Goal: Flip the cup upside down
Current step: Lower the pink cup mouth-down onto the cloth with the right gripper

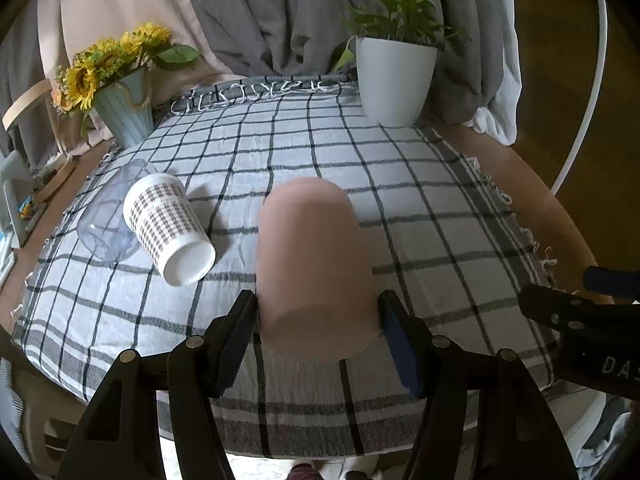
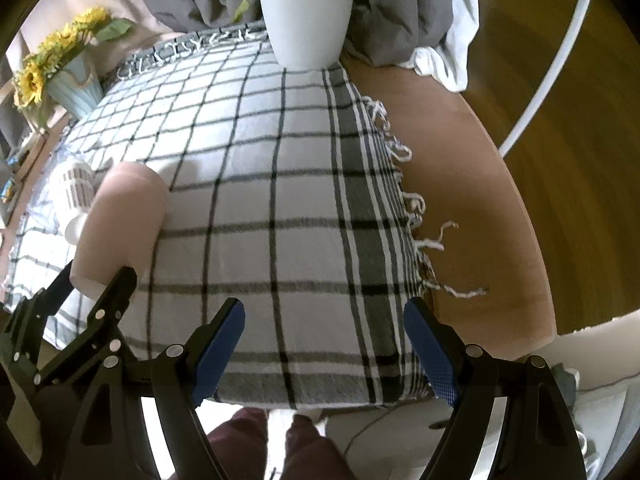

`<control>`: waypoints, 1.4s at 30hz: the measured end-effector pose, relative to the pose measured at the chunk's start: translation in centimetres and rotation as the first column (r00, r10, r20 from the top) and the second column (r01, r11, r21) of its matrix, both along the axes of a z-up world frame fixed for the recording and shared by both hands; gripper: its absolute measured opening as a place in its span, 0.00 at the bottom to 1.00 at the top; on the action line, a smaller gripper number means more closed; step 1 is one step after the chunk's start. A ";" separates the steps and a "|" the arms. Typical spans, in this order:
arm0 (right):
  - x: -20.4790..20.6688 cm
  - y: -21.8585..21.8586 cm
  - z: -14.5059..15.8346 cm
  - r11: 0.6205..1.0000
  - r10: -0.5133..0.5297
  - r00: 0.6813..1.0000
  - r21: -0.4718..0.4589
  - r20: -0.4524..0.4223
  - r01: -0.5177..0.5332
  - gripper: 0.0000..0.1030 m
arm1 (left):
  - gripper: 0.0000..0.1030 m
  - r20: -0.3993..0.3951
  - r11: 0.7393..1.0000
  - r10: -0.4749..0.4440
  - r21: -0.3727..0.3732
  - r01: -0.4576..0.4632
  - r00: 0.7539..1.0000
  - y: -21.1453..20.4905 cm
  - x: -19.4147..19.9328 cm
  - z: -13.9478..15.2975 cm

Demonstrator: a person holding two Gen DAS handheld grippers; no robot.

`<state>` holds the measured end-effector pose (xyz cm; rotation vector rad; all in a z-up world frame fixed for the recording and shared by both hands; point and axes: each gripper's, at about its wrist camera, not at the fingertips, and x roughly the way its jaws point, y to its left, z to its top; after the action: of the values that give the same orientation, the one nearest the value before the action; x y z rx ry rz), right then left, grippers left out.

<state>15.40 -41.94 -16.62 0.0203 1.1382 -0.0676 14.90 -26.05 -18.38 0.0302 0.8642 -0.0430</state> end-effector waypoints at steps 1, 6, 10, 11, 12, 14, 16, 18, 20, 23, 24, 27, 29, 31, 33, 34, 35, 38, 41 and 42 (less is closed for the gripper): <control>0.1 0.1 0.2 1.000 0.001 1.000 0.003 0.006 -0.001 0.79 | 0.60 -0.002 1.000 -0.002 -0.007 0.002 1.000 0.2 0.2 0.3; 1.1 0.5 1.2 1.000 -0.006 0.999 0.031 0.035 0.005 0.79 | 0.60 -0.014 0.999 -0.008 -0.049 0.008 1.000 1.0 1.6 1.5; 2.1 0.7 1.9 0.998 -0.019 0.998 0.053 0.064 0.016 0.79 | 0.60 -0.012 0.998 -0.012 -0.069 0.011 1.000 1.6 3.1 2.4; 2.2 0.8 2.1 0.998 -0.023 0.997 0.060 0.071 0.019 0.79 | 0.60 -0.009 0.997 -0.013 -0.074 0.012 1.000 1.8 3.5 2.7; 2.4 0.8 2.3 0.998 -0.026 0.997 0.065 0.077 0.021 0.79 | 0.59 -0.001 0.997 -0.011 -0.073 0.011 1.000 2.0 3.9 3.0; 3.0 0.9 2.7 0.997 -0.031 0.995 0.071 0.092 0.025 0.79 | 0.59 0.018 0.998 -0.009 -0.067 0.010 1.000 2.2 4.5 3.3; 3.4 1.0 3.1 0.997 -0.040 0.993 0.074 0.112 0.032 0.79 | 0.59 0.029 0.998 -0.015 -0.065 0.017 0.999 2.4 5.4 3.6; 3.8 1.0 3.4 0.996 -0.049 0.991 0.081 0.123 0.039 0.79 | 0.58 0.031 0.997 -0.022 -0.074 0.024 0.999 2.6 6.2 3.8; 4.2 1.1 3.6 0.995 -0.056 0.990 0.084 0.129 0.045 0.79 | 0.58 0.035 0.997 -0.029 -0.075 0.031 0.999 2.7 7.0 3.8; 4.6 1.2 3.7 0.994 -0.069 0.988 0.092 0.136 0.056 0.79 | 0.58 0.040 0.996 -0.034 -0.075 0.037 0.999 2.8 8.0 3.8; 4.7 1.2 3.7 0.994 -0.072 0.988 0.093 0.135 0.060 0.79 | 0.58 0.043 0.997 -0.035 -0.071 0.038 0.998 2.7 8.2 3.8; 5.0 1.3 3.5 0.993 -0.083 0.988 0.099 0.129 0.070 0.79 | 0.58 0.050 0.997 -0.043 -0.063 0.046 0.998 2.7 9.0 3.8; 5.1 1.2 3.4 0.991 -0.093 0.988 0.108 0.125 0.079 0.79 | 0.57 0.046 0.996 -0.045 -0.076 0.049 0.998 2.8 9.5 3.7; 5.3 1.2 3.3 0.990 -0.100 0.988 0.113 0.122 0.086 0.79 | 0.57 0.040 0.995 -0.055 -0.084 0.058 0.998 2.8 9.9 3.5; 5.4 1.0 3.2 0.988 -0.110 0.987 0.119 0.119 0.095 0.79 | 0.57 0.039 0.994 -0.061 -0.087 0.064 0.997 2.7 10.2 3.4; 5.5 1.0 3.2 0.988 -0.112 0.987 0.119 0.118 0.098 0.79 | 0.57 0.039 0.994 -0.063 -0.087 0.066 0.997 2.7 10.3 3.4; 5.5 1.0 3.2 0.988 -0.115 0.986 0.120 0.118 0.101 0.79 | 0.57 0.036 0.994 -0.064 -0.087 0.067 0.997 2.7 10.5 3.3; 5.7 0.8 3.2 0.987 -0.120 0.985 0.118 0.122 0.106 0.79 | 0.58 0.038 0.993 -0.064 -0.092 0.067 0.997 2.7 10.5 3.2; 5.8 0.8 3.2 0.987 -0.121 0.985 0.119 0.122 0.107 0.79 | 0.58 0.034 0.993 -0.061 -0.104 0.064 0.998 2.7 10.4 3.2; 5.8 0.8 3.2 0.987 -0.121 0.985 0.118 0.122 0.107 0.79 | 0.58 0.034 0.993 -0.061 -0.103 0.064 0.998 2.7 10.5 3.2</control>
<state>21.17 -41.13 -13.40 0.1870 1.0098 -0.1031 25.38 -23.32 -15.17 -0.0397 0.8287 -0.1458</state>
